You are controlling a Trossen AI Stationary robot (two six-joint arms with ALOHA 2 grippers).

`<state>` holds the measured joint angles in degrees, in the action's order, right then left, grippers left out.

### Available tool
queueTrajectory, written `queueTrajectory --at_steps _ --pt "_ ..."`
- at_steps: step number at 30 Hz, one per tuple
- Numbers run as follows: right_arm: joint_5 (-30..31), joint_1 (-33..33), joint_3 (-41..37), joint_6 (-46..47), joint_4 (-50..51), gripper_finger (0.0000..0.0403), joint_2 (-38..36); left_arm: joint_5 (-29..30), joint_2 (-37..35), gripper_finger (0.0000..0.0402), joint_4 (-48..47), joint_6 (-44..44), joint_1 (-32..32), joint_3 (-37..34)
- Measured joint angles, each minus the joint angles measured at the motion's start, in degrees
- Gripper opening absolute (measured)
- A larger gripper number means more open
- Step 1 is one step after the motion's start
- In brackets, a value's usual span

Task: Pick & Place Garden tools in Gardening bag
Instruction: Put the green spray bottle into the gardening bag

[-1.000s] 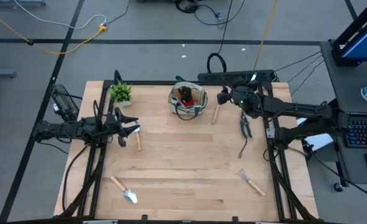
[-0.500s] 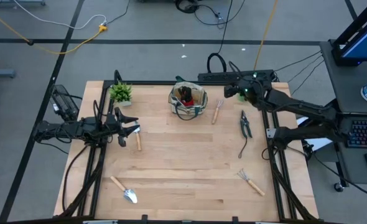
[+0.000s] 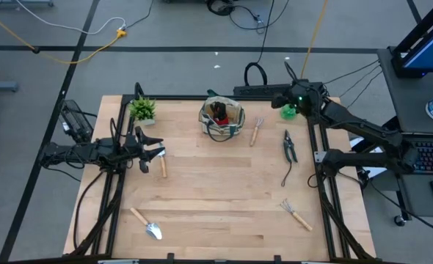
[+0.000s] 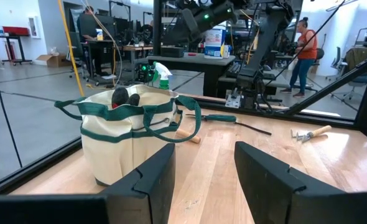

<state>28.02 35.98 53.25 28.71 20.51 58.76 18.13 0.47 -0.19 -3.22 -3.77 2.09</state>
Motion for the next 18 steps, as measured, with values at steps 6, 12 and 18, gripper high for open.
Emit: queueTrajectory --at_steps 6,12,18 --pt "0.1 1.4 0.0 3.9 0.0 0.0279 -1.3 0.0 0.0 0.0170 0.0 0.0 0.0 0.0" --pt "0.1 2.3 0.0 6.7 0.0 0.0279 -1.6 0.0 0.0 0.0170 0.0 -0.2 0.0 0.0" --pt "0.0 2.8 0.0 10.6 0.4 0.0279 -1.6 0.0 0.0 0.0170 0.0 0.0 0.0 0.0"
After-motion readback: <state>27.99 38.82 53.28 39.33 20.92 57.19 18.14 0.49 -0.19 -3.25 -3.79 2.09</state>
